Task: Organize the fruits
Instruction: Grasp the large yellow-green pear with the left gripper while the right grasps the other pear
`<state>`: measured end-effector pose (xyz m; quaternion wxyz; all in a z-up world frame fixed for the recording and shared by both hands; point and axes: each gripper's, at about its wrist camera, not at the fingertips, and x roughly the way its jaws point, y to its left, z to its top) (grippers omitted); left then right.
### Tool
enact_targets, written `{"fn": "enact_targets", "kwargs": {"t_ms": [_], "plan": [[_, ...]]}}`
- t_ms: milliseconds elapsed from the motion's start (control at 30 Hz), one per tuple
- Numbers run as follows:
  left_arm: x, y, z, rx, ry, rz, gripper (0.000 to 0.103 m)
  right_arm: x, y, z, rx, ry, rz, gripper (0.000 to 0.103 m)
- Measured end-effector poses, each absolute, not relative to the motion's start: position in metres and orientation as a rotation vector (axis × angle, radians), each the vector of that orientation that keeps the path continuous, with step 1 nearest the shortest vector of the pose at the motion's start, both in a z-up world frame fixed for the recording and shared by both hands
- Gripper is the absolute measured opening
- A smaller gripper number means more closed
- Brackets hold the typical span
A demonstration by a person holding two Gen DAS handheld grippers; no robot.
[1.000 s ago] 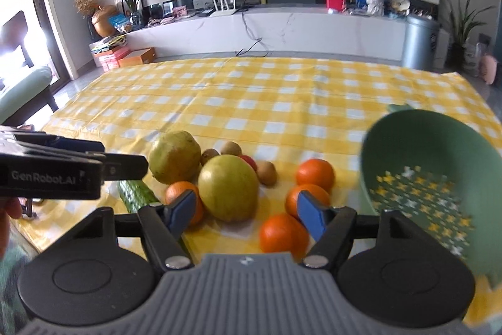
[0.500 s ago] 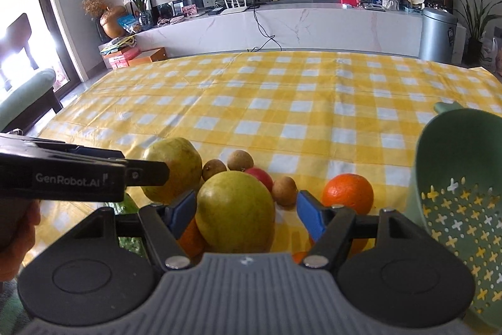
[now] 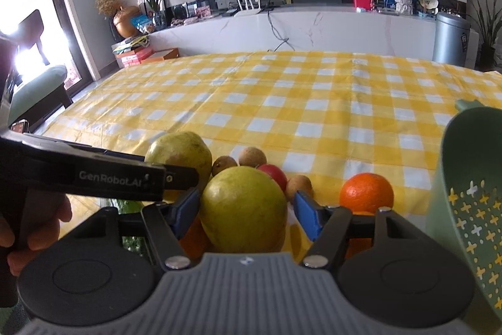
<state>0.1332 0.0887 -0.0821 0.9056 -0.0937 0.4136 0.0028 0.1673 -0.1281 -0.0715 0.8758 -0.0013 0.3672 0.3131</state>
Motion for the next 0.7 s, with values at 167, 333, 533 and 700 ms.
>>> {"fn": "enact_targets", "kwargs": {"t_ms": [167,333,533,700], "plan": [[0.1348,0.0899,-0.0855,-0.217,0.85,0.006,0.082,0.1718,-0.1302,-0.0751,0.038,0.783,0.655,0.064],[0.1346,0.0906,-0.0863,-0.234,0.844,-0.001,0.076,0.172,-0.1313,-0.0769,0.053,0.788,0.666,0.061],[0.133,0.0905,-0.0864,-0.244,0.832,0.005,0.075,0.1697,-0.1305,-0.0765,0.043,0.777,0.664,0.061],[0.1296,0.0902,-0.0836,-0.236,0.815,0.03,0.074,0.1673,-0.1315,-0.0762,0.034,0.768,0.647,0.061]]}}
